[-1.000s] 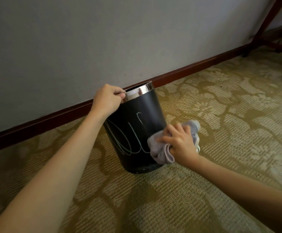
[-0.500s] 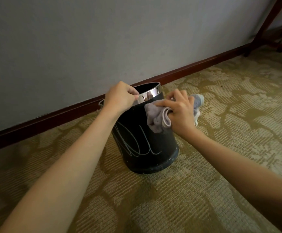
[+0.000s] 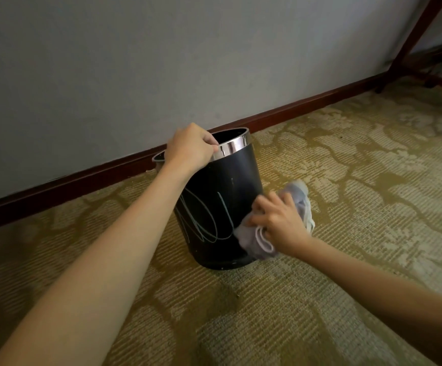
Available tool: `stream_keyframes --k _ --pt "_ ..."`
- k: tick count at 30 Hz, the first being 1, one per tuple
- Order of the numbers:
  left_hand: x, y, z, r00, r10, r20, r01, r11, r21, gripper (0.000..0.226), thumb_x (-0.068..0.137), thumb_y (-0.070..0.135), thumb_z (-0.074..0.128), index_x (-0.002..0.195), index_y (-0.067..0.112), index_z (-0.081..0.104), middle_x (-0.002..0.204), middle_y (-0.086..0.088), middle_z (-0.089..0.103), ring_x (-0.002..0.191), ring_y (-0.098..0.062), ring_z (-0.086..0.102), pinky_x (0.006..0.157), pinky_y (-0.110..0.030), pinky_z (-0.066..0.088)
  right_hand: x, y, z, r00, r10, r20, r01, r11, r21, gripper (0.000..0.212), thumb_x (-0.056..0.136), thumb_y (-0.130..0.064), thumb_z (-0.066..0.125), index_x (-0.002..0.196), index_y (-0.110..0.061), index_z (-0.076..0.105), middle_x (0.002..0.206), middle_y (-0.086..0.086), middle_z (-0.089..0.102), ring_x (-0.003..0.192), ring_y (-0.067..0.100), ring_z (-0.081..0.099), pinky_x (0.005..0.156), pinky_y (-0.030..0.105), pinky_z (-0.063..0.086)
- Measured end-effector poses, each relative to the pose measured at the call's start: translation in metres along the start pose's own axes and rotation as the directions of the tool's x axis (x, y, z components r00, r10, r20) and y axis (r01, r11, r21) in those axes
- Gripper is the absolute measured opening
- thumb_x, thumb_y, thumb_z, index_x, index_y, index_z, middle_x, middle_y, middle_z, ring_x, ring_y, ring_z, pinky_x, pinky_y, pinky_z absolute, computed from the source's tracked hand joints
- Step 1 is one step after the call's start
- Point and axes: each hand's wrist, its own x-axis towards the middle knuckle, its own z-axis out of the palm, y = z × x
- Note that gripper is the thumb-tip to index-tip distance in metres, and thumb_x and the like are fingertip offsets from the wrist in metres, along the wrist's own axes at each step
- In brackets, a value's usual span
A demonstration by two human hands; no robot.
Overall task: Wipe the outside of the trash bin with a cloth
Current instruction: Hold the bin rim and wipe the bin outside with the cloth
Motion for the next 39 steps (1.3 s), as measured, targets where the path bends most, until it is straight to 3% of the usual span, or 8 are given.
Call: stream_keyframes --k 5,8,14,19,26,30,32,39 --pt "-0.003 0.007 0.003 1.0 0.015 -0.011 -0.014 1.0 0.025 0.011 0.088 0.022 0.064 0.091 0.023 0.074 0.099 0.003 0.07 0.086 -0.014 0.059 0.071 -0.031 0.047 0.056 0.015 -0.03 0.918 0.261 -0.299 -0.231 0.964 0.133 0.024 0.072 -0.007 0.075 0.091 -0.022 0.076 0.089 0.008 0.056 0.088 0.028 0.046 0.075 0.038 0.03" --pt "-0.005 0.006 0.004 0.997 0.058 -0.04 -0.055 0.996 0.073 0.014 0.09 0.022 0.061 0.095 0.022 0.074 0.099 0.004 0.069 0.071 -0.006 0.048 0.055 -0.022 0.034 0.065 0.011 -0.027 0.857 0.413 -0.308 -0.359 0.907 0.219 0.033 0.073 0.004 0.071 0.093 -0.021 0.077 0.091 0.01 0.056 0.089 0.033 0.048 0.075 0.043 0.033" --pt "0.005 -0.008 -0.011 0.999 -0.013 -0.038 0.015 0.998 0.059 0.013 0.088 0.022 0.063 0.092 0.02 0.075 0.097 -0.004 0.071 0.094 -0.024 0.063 0.082 -0.035 0.051 0.016 -0.002 0.003 0.987 0.081 -0.137 -0.081 0.997 0.004 0.025 0.06 -0.01 0.081 0.082 -0.02 0.074 0.088 0.007 0.06 0.083 0.033 0.055 0.069 0.047 0.04" --pt "0.007 -0.01 -0.013 0.999 -0.028 -0.022 0.03 0.998 0.055 0.015 0.088 0.019 0.062 0.077 0.024 0.071 0.085 -0.003 0.068 0.089 -0.024 0.064 0.072 -0.03 0.046 -0.021 -0.007 0.017 0.994 -0.021 0.108 0.029 0.997 -0.07 0.025 0.059 -0.014 0.077 0.08 -0.026 0.073 0.087 0.003 0.057 0.08 0.027 0.051 0.064 0.043 0.039" --pt "-0.002 0.004 -0.005 0.998 -0.011 -0.065 0.019 0.993 0.116 0.014 0.089 0.024 0.061 0.089 0.024 0.075 0.101 -0.004 0.07 0.105 -0.027 0.058 0.077 -0.033 0.044 0.027 -0.003 -0.014 0.987 0.121 -0.105 -0.118 0.993 0.033 0.022 0.067 -0.007 0.071 0.083 -0.02 0.075 0.086 0.007 0.057 0.082 0.031 0.052 0.069 0.044 0.036" --pt "-0.002 0.007 -0.004 0.999 -0.026 -0.048 0.032 0.992 0.122 0.013 0.088 0.023 0.062 0.081 0.024 0.073 0.072 0.006 0.057 0.097 -0.022 0.057 0.073 -0.032 0.041 0.064 -0.007 -0.031 0.919 0.247 -0.307 -0.214 0.967 0.138 0.03 0.08 -0.022 0.048 0.09 -0.022 0.076 0.089 0.01 0.058 0.087 0.034 0.051 0.073 0.043 0.033" --pt "0.0 0.006 -0.004 0.998 -0.005 -0.066 0.015 0.988 0.154 0.014 0.088 0.022 0.062 0.079 0.023 0.073 0.076 0.004 0.06 0.094 -0.024 0.06 0.07 -0.032 0.041 0.069 -0.011 -0.028 0.906 0.253 -0.338 -0.227 0.967 0.117 0.033 0.08 -0.02 0.045 0.089 -0.021 0.076 0.089 0.011 0.059 0.087 0.036 0.052 0.073 0.044 0.033" --pt "0.009 -0.01 -0.013 0.996 -0.012 -0.094 0.027 0.987 0.156 0.022 0.086 0.013 0.057 0.074 0.024 0.072 0.071 0.001 0.057 0.072 -0.022 0.05 0.064 -0.03 0.04 0.018 -0.015 0.003 0.995 0.029 -0.093 -0.038 0.995 -0.091 0.025 0.056 -0.009 0.077 0.078 -0.019 0.073 0.086 0.007 0.061 0.081 0.033 0.057 0.065 0.048 0.043"
